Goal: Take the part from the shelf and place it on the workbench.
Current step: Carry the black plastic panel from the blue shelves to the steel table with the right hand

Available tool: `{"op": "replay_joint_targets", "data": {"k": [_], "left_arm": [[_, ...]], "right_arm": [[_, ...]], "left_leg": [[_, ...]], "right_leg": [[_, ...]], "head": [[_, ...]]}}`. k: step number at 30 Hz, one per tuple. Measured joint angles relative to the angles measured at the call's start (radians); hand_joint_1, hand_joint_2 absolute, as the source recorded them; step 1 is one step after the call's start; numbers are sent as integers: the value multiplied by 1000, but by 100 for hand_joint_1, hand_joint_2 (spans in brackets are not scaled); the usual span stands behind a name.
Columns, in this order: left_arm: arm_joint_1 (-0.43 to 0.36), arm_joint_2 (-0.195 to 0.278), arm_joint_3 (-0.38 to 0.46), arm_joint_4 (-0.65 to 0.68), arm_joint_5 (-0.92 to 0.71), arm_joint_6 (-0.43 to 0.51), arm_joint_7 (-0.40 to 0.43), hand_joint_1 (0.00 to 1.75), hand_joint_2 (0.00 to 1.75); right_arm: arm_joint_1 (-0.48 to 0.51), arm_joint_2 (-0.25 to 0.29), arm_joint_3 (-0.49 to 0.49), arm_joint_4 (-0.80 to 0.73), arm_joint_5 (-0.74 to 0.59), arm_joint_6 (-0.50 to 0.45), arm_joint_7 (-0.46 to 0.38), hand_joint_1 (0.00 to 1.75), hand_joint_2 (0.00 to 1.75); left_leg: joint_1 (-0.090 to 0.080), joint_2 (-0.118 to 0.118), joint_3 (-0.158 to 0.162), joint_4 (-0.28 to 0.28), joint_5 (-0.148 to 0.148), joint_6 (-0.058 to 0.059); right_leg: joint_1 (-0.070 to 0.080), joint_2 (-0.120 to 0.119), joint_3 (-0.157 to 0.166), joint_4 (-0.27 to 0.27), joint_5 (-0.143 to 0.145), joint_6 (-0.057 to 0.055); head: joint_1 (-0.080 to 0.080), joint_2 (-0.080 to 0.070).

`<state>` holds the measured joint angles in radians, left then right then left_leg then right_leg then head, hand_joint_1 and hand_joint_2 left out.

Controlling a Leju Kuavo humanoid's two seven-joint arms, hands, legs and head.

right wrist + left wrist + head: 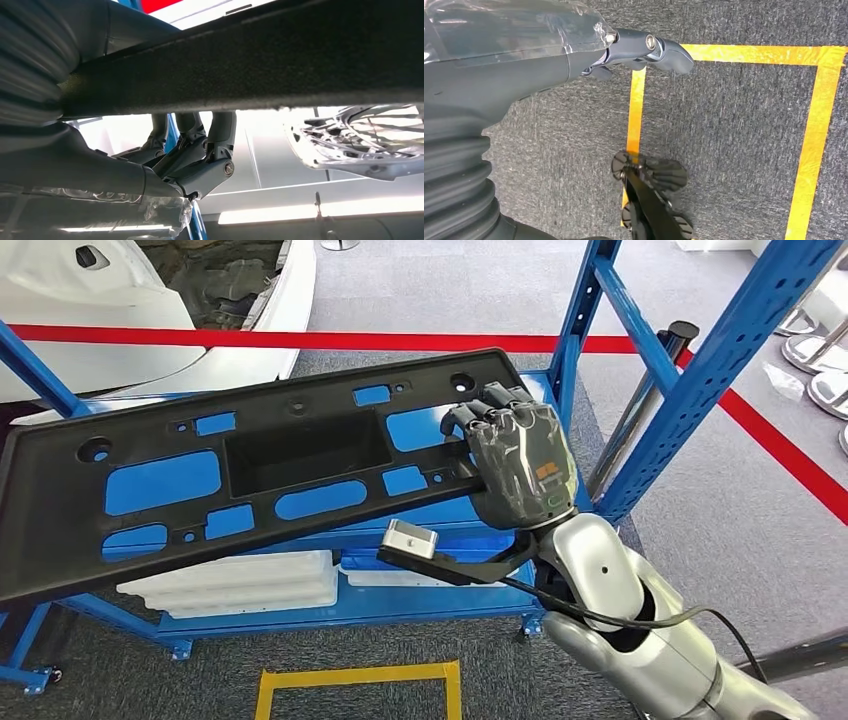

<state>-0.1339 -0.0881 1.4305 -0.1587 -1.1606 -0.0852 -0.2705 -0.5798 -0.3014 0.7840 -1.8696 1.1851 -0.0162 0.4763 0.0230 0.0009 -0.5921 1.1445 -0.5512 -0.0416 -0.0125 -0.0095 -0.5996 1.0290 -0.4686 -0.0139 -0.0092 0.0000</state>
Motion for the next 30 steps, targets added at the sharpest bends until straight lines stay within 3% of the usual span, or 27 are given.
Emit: {"op": "replay_joint_targets", "data": {"k": [2, 6, 8, 10, 11, 12, 13, 16, 18, 20, 22, 25, 27, 28, 30], "left_arm": [[0, 0, 0, 0, 0, 0, 0, 0, 175], [1, 0, 0, 0, 1, 0, 0, 0, 175], [-1, 0, 0, 0, 1, 1, 0, 0, 175], [-1, 0, 0, 0, 1, 1, 0, 0, 175], [-1, 0, 0, 0, 1, 1, 0, 0, 175], [0, 0, 0, 0, 1, 1, 0, 0, 175], [0, 0, 0, 0, 1, 1, 0, 0, 175], [0, 0, 0, 0, 1, 2, 0, 0, 175], [0, 0, 0, 0, 1, 2, 0, 0, 175], [0, 0, 0, 0, 1, 3, 0, 0, 175], [0, 0, 0, 0, 1, 4, 1, 0, 175], [1, 0, 0, 0, 1, 5, 1, 0, 175], [1, 1, 0, 0, 1, 5, 1, 0, 175], [2, 1, 0, 0, 1, 5, 1, 0, 175], [1, 1, 0, 0, 1, 5, 1, 0, 175]], "right_arm": [[-1, 0, 0, 0, -1, 0, -1, 175, 175], [-3, 0, 0, 0, -2, 1, -2, 175, 175], [-3, 0, -1, 0, -3, 1, -2, 175, 175], [-3, 0, -1, 0, -4, 1, -2, 175, 175], [-2, 0, -1, 0, -5, 2, -2, 175, 175], [-2, 0, 0, 0, -7, 2, -2, 175, 175], [-2, 0, 0, 0, -8, 3, -1, 175, 175], [-2, 0, 0, 0, -11, 6, -1, 175, 175], [-2, 0, 0, 0, -13, 7, -1, 175, 175], [-2, 0, -1, 0, -14, 7, 0, 175, 175], [-2, -1, -1, 0, -15, 8, 0, 175, 175], [-2, 0, 0, 0, -15, 8, 0, 175, 175], [0, 0, 0, 0, -15, 8, 0, 175, 175], [0, 0, 0, 0, -15, 8, 0, 175, 175], [1, 0, 1, 0, -16, 8, 0, 175, 175]], "left_leg": [[-2, -2, 49, -100, 28, 8], [-5, -1, 40, -114, 43, 36], [-3, 3, 29, -119, 56, 53], [-4, 4, 13, -118, 67, 60], [-6, 5, 5, -116, 71, 61], [-7, 5, -3, -115, 76, 60], [-7, 5, -9, -113, 80, 59], [-9, 4, -21, -108, 88, 51], [-10, 4, -26, -106, 96, 39], [-11, 4, -29, -108, 105, 25], [-9, 2, -38, -87, 84, 14], [-6, 1, -94, 72, -30, 3], [-5, 1, -116, 162, -71, -1], [-5, 1, -100, 154, -65, -1], [-4, 1, -18, 33, -16, 3]], "right_leg": [[2, 1, -7, 10, 2, 9], [2, 2, -18, 18, 2, 32], [-1, 4, -43, 80, -51, 41], [-2, 5, -88, 207, -131, 47], [-2, 5, -104, 261, -155, 48], [-2, 5, -105, 285, -162, 48], [-2, 5, -86, 268, -149, 46], [1, 5, 35, 68, -78, 34], [6, 7, 68, -3, -64, 26], [8, 9, 63, -7, -56, 17], [4, 6, 57, -14, -42, 4], [2, 1, 38, -17, -23, -9], [3, 0, 22, -13, -14, -9], [3, 0, 14, -11, -10, -7], [3, 0, 3, -3, -4, -3]], "head": [[-3, 0], [6, 0], [15, 0], [28, 0], [32, 0], [35, 0], [39, 0], [53, 0], [56, 0], [53, 0], [48, 0], [27, 0], [15, 0], [11, 0], [2, 0]]}}
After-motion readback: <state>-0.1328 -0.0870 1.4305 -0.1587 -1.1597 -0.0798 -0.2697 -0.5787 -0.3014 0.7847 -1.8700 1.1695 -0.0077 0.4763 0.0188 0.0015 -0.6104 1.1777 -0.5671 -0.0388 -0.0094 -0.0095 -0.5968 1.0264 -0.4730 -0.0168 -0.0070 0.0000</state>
